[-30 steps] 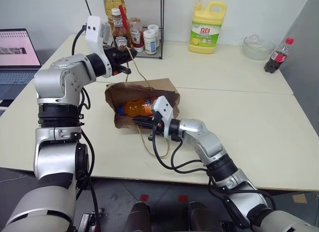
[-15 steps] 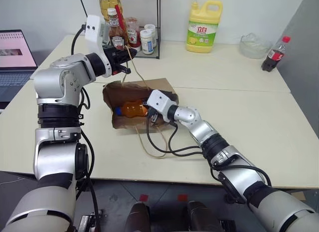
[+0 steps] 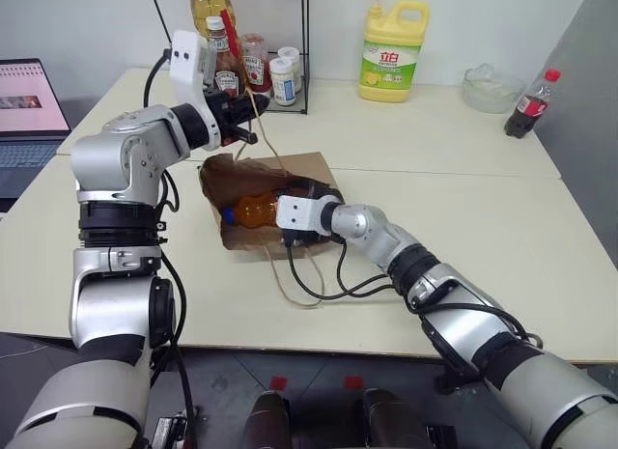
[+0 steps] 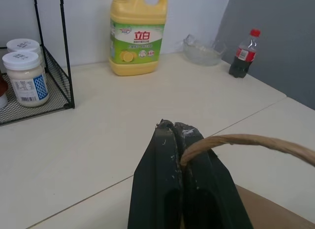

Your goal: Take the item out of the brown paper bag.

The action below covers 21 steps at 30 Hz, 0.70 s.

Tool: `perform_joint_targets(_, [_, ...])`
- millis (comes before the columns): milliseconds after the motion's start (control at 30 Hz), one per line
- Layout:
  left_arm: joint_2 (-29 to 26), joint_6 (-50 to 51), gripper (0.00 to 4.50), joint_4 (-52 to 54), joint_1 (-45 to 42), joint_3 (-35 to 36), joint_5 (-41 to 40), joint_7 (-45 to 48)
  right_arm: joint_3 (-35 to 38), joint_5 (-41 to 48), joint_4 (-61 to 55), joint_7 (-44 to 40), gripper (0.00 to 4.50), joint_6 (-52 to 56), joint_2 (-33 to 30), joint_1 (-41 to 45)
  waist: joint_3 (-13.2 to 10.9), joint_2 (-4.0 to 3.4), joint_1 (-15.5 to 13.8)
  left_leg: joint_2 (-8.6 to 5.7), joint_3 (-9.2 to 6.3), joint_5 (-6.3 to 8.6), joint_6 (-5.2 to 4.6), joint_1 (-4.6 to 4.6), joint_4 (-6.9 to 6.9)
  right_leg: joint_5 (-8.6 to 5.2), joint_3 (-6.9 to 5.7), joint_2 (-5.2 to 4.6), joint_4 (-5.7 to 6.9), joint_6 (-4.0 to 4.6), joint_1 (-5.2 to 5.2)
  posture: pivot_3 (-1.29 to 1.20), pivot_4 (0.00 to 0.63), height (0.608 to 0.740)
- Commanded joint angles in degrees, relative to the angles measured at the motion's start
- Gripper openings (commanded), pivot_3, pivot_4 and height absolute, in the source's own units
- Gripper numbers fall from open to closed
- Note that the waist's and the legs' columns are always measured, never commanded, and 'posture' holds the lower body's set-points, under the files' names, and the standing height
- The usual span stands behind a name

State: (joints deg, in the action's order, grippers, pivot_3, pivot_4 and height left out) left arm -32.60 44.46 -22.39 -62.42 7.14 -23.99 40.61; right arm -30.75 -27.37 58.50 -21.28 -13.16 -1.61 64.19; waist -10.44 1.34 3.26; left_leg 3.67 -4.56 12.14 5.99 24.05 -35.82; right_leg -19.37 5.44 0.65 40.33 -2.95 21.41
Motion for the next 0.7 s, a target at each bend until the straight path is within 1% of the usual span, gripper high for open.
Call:
perform_joint_targets(33, [-0.3,-1.1,0.00,1.5,-1.0,1.6,-0.6,0.0,-1.4,-2.9,2.5,1.1,4.47,0.6,0.4,2.9,0.0,0.00,0.0,0.00,0.00,0.00,0.01,0.00,-0.01,0.00,0.00,0.00,0.01,0.00,0.00,0.00,0.150,0.740])
perform_joint_targets(233, [0.0,-1.0,0.00,1.9,-0.7,1.8,-0.7,-0.3,-2.8,-5.9,6.8,3.9,4.47,2.4,2.0,5.2,0.0,0.00,0.0,0.00,0.00,-0.01,0.03,-0.03,-0.01,0.00,0.00,0.00,0.09,0.00,0.01,0.00,0.150,0.740])
perform_joint_targets(300, [0.0,-0.9,0.00,2.1,-0.7,1.8,-0.7,-0.3,-2.8,-6.3,7.9,4.2,4.10,2.3,2.4,5.4,0.0,0.00,0.0,0.00,0.00,-0.03,0.04,-0.04,-0.01,0.00,0.00,0.00,0.13,0.00,0.01,0.00,0.150,0.740])
perform_joint_targets(367, [-0.1,-0.9,0.00,2.2,-0.7,1.8,-0.7,-0.3,-2.5,-6.3,8.5,4.4,3.54,2.1,2.5,5.5,0.0,0.00,0.0,-0.01,0.00,-0.04,0.05,-0.05,-0.02,0.00,0.00,0.00,0.16,0.00,0.01,0.00,0.150,0.740])
perform_joint_targets(400, [-0.1,-0.9,0.00,2.3,-0.6,1.8,-0.7,-0.3,-2.4,-6.3,8.6,4.6,3.34,2.1,2.5,5.5,0.0,0.00,0.0,-0.01,0.00,-0.04,0.06,-0.05,-0.03,0.00,0.00,0.00,0.18,0.00,0.01,0.00,0.150,0.740])
perform_joint_targets(433, [-0.1,-0.9,0.00,2.2,-0.6,1.8,-0.7,-0.3,-2.3,-6.3,8.7,4.8,3.25,2.0,2.5,5.5,0.0,0.00,0.0,-0.01,0.00,-0.04,0.06,-0.06,-0.03,0.00,0.00,0.00,0.21,0.00,0.01,0.00,0.150,0.740])
perform_joint_targets(600, [0.0,-0.8,0.00,2.4,-0.6,1.8,-0.7,-0.5,-1.7,-6.2,7.6,5.8,3.25,0.4,1.5,5.2,0.0,0.00,0.0,-0.02,-0.01,-0.06,0.08,-0.08,-0.04,0.00,0.00,0.00,0.27,0.00,0.01,0.00,0.150,0.740])
perform_joint_targets(700, [0.1,-0.8,0.00,2.4,-0.6,1.8,-0.8,-0.5,0.9,-2.6,4.5,2.6,3.25,-3.7,0.7,3.6,0.0,0.00,0.0,-0.02,-0.01,-0.06,0.08,-0.07,-0.04,0.00,0.00,0.00,0.26,0.00,0.01,0.00,0.150,0.740])
